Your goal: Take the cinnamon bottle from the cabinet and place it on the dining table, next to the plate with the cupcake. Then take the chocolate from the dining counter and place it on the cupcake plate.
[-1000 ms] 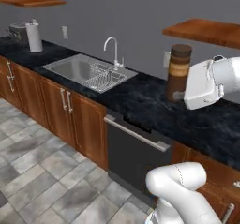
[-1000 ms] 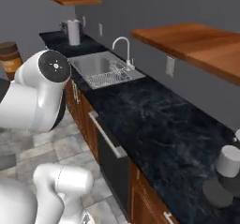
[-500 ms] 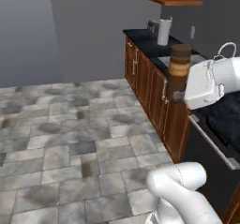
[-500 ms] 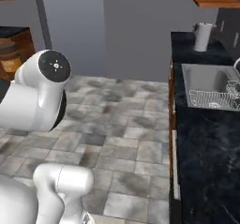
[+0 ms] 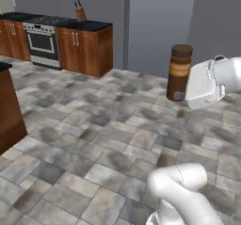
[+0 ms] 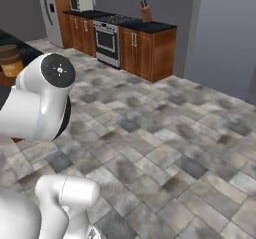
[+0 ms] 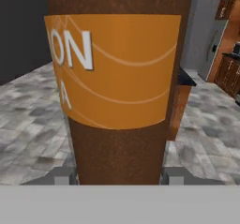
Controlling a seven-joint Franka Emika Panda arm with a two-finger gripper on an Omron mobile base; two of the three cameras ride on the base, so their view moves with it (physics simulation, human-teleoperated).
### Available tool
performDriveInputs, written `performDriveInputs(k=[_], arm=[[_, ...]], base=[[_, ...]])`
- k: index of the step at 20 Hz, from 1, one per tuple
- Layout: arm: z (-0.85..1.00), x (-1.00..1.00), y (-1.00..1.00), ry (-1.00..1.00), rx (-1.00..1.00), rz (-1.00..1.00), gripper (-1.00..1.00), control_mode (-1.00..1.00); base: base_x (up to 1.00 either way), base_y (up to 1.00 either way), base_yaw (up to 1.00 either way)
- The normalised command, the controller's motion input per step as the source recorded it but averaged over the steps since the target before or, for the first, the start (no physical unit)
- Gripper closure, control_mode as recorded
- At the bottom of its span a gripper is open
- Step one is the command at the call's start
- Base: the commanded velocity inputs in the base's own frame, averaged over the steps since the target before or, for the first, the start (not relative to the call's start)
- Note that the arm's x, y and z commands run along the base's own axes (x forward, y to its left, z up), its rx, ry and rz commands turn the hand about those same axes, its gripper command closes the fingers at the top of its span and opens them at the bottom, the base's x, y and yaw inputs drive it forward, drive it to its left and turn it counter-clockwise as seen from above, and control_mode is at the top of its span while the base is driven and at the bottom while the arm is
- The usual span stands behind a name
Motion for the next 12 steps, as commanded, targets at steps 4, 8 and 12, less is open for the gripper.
performDriveInputs(k=[4,8,12], arm=[[0.0,0.0,0.0,0.0,0.0,0.0,1.0,1.0],[0.0,0.0,0.0,0.0,0.0,0.0,1.0,1.0],[0.0,0.0,0.0,0.0,0.0,0.0,1.0,1.0]], base=[[0.02,0.0,1.0],[0.25,-0.04,0.83],[0.59,-0.17,0.47]])
